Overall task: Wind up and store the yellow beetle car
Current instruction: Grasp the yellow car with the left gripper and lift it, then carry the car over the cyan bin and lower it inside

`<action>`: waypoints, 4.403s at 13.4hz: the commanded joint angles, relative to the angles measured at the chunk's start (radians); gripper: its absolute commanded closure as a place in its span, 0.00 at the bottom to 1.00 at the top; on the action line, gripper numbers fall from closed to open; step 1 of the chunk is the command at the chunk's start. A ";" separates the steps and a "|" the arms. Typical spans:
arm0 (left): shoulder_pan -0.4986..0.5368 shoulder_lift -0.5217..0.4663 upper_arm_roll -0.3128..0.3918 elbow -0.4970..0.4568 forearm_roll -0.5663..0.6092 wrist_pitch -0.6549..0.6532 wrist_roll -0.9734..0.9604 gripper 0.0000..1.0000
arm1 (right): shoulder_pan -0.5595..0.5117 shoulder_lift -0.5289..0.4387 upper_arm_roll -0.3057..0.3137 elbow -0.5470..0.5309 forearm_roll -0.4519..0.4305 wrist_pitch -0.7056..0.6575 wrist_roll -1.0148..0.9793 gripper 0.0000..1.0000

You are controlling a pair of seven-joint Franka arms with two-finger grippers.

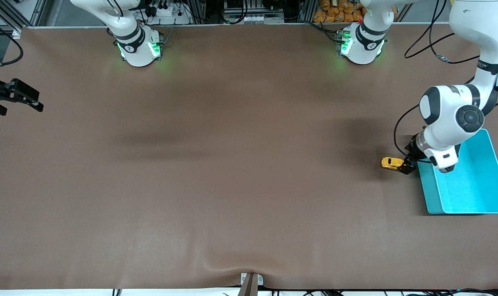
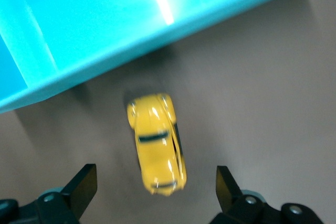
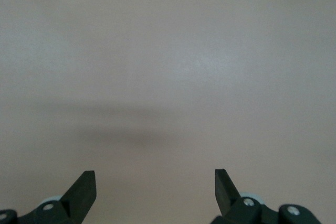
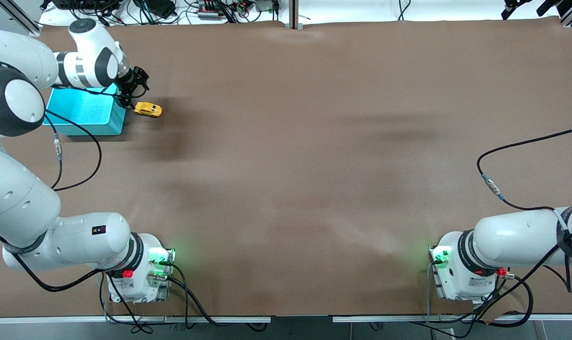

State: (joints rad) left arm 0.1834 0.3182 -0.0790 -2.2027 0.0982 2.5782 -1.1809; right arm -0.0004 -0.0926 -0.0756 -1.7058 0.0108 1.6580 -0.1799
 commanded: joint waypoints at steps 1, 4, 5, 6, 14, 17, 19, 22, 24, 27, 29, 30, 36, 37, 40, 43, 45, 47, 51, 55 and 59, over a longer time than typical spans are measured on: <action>0.033 0.031 -0.010 -0.041 0.008 0.120 -0.140 0.00 | 0.040 -0.035 -0.004 -0.034 -0.034 0.009 0.065 0.00; 0.033 0.061 -0.010 -0.051 0.008 0.151 -0.151 0.00 | 0.054 -0.032 -0.006 -0.011 -0.052 -0.030 0.071 0.00; 0.030 0.073 -0.010 -0.049 0.009 0.152 -0.151 0.00 | 0.054 -0.029 -0.006 0.001 -0.057 -0.052 0.065 0.00; 0.027 0.084 -0.012 -0.048 0.009 0.158 -0.151 0.00 | 0.054 -0.029 -0.006 0.008 -0.066 -0.061 0.065 0.00; 0.007 0.090 -0.015 -0.048 0.011 0.169 -0.138 1.00 | 0.056 -0.024 -0.006 0.060 -0.068 -0.109 0.077 0.00; 0.010 -0.002 -0.065 -0.040 0.024 0.082 -0.106 1.00 | 0.056 -0.024 -0.006 0.064 -0.066 -0.110 0.077 0.00; 0.010 -0.088 -0.074 -0.019 0.024 0.005 -0.051 1.00 | 0.054 -0.022 -0.007 0.075 -0.066 -0.110 0.076 0.00; 0.017 -0.125 -0.076 0.090 0.021 -0.160 0.081 1.00 | 0.051 -0.021 -0.009 0.077 -0.066 -0.110 0.074 0.00; 0.048 -0.088 -0.076 0.211 0.020 -0.258 0.141 1.00 | 0.051 -0.021 -0.009 0.077 -0.066 -0.110 0.073 0.00; 0.123 -0.030 -0.076 0.332 0.006 -0.312 0.292 1.00 | 0.051 -0.019 -0.009 0.077 -0.066 -0.110 0.068 0.00; 0.162 0.028 -0.076 0.406 -0.020 -0.323 0.389 1.00 | 0.049 -0.019 -0.009 0.080 -0.066 -0.110 0.066 0.00; 0.189 0.048 -0.076 0.428 -0.043 -0.323 0.443 1.00 | 0.051 -0.019 -0.009 0.084 -0.066 -0.110 0.068 0.00; 0.318 0.114 -0.076 0.459 -0.121 -0.323 0.804 1.00 | 0.048 -0.019 -0.010 0.106 -0.066 -0.110 0.068 0.00; 0.321 0.125 -0.074 0.457 -0.120 -0.323 0.887 1.00 | 0.048 -0.019 -0.010 0.106 -0.066 -0.110 0.066 0.00; 0.334 0.145 -0.073 0.452 -0.109 -0.325 1.021 1.00 | 0.048 -0.019 -0.010 0.106 -0.066 -0.110 0.066 0.00; 0.334 0.179 -0.065 0.454 -0.097 -0.329 1.203 1.00 | 0.046 -0.019 -0.010 0.109 -0.068 -0.110 0.068 0.00; 0.346 0.206 -0.065 0.455 -0.033 -0.329 1.309 1.00 | 0.046 -0.018 -0.010 0.109 -0.068 -0.110 0.066 0.00; 0.353 0.225 -0.065 0.457 0.035 -0.329 1.342 1.00 | 0.046 -0.016 -0.010 0.110 -0.066 -0.110 0.066 0.00; 0.338 0.255 -0.067 0.454 0.124 -0.317 1.330 1.00 | 0.049 -0.016 -0.010 0.109 -0.066 -0.110 0.066 0.00; 0.338 0.277 -0.067 0.446 0.132 -0.299 1.330 1.00 | 0.049 -0.012 -0.010 0.109 -0.066 -0.110 0.066 0.00; 0.338 0.314 -0.067 0.451 0.143 -0.230 1.330 1.00 | 0.049 -0.007 -0.010 0.109 -0.066 -0.110 0.065 0.00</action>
State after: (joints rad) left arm 0.5202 0.6074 -0.1434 -1.7721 0.2150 2.3218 0.1418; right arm 0.0424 -0.1034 -0.0840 -1.6073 -0.0417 1.5593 -0.1246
